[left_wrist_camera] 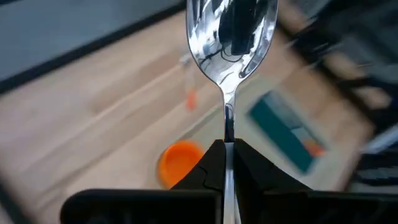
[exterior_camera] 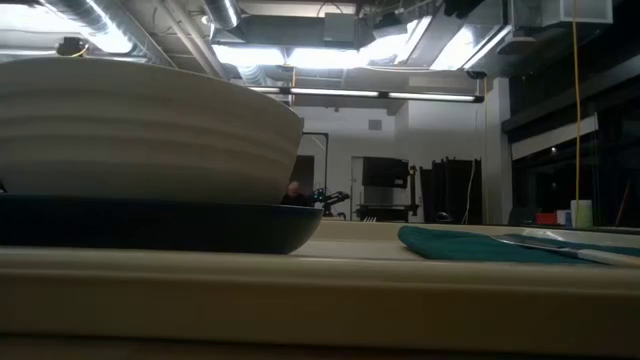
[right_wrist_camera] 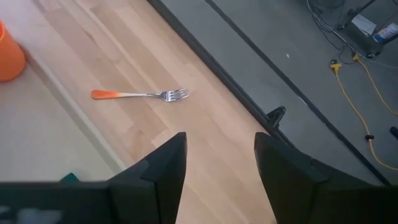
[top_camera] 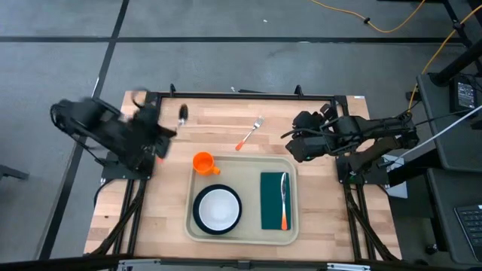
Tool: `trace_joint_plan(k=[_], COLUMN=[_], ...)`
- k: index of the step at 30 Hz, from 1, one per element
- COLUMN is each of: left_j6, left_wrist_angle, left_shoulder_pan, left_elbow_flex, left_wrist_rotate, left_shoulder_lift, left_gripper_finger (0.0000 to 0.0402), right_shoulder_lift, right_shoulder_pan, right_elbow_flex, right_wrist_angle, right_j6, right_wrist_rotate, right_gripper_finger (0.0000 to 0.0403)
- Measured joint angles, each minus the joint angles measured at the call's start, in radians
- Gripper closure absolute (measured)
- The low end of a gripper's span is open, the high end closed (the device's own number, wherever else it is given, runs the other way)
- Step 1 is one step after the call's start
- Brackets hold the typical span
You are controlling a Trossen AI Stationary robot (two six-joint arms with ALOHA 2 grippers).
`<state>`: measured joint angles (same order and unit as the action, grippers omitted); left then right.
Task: Set up tray
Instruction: Put the orange spoon to the left of the orange knife on the green napkin
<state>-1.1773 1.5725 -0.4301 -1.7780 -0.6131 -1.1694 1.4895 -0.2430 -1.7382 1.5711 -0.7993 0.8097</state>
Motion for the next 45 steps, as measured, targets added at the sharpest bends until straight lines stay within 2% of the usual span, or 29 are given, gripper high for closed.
trace_joint_plan(k=[5, 10, 19, 30, 38, 45], left_j6=[0.162, 0.252, 0.324, 0.310, 0.275, 0.280], left_wrist_angle=[-0.001, 0.000, 0.000, -0.008, -0.014, -0.107], left_shoulder_pan=[0.000, 0.001, 0.000, 0.000, 0.000, 0.022], left_elbow_flex=[-0.279, -0.391, -0.394, -0.394, -0.394, -0.394], left_wrist_rotate=[-0.033, -0.087, -0.021, 0.071, 0.110, 0.239], left_shoulder_lift=[0.001, -0.005, -0.054, -0.125, -0.249, -0.407], left_gripper_finger=[0.0398, 0.0398, 0.0398, 0.0398, 0.0398, 0.0398], right_shoulder_lift=[0.000, 0.000, 0.000, 0.000, 0.000, 0.000], right_shoulder_pan=[-0.010, -0.010, -0.010, -0.010, -0.010, -0.010], right_elbow_flex=[0.000, 0.000, 0.000, 0.000, 0.000, 0.000], right_wrist_angle=[0.000, 0.000, 0.000, 0.000, 0.000, 0.000], right_j6=[0.000, -0.005, -0.010, -0.011, -0.007, 0.076], right_wrist_rotate=[0.000, 0.000, -0.028, -0.040, -0.063, -0.061], right_gripper_finger=[0.0210, 0.0210, 0.0210, 0.0210, 0.0210, 0.0210])
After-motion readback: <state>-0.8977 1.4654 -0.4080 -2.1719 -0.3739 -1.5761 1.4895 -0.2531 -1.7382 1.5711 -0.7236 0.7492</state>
